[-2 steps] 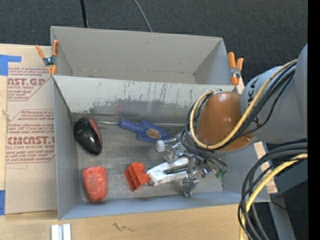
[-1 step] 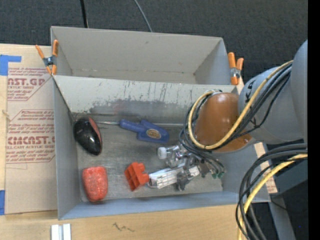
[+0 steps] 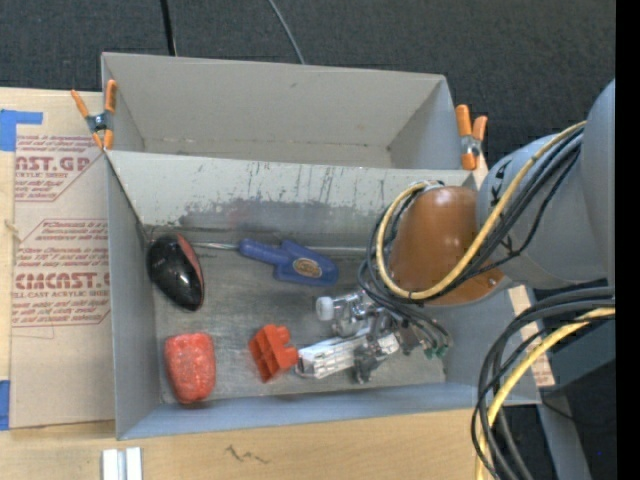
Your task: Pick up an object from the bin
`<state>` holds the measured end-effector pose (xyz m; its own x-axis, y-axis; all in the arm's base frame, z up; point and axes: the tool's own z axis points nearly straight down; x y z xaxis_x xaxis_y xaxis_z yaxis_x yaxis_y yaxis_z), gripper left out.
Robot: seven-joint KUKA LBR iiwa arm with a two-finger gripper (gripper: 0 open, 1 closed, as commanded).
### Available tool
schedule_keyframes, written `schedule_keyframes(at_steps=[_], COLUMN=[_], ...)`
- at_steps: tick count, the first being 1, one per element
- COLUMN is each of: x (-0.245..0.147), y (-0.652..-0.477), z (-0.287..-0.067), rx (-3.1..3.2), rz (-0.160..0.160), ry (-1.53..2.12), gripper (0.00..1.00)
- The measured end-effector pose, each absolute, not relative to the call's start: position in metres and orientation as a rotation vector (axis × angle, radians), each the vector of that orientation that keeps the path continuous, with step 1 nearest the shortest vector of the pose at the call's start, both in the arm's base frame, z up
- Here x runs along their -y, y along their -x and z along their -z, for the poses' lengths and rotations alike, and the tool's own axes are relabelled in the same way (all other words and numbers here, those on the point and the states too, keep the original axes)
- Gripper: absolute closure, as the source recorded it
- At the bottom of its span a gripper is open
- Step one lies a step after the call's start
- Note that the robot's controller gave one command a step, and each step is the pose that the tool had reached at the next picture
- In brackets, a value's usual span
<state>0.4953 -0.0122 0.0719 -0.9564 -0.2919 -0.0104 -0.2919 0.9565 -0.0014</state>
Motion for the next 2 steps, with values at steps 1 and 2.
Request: schedule_keyframes(at_steps=[1, 2], x=[0.0121, 0.0120], y=[-0.4953, -0.4928], z=[-0.0729, -0.0781], rx=[-3.100, -3.111], rz=[-0.001, -0.003], ry=[0.463, 0.466], gripper=[1.00, 1.00])
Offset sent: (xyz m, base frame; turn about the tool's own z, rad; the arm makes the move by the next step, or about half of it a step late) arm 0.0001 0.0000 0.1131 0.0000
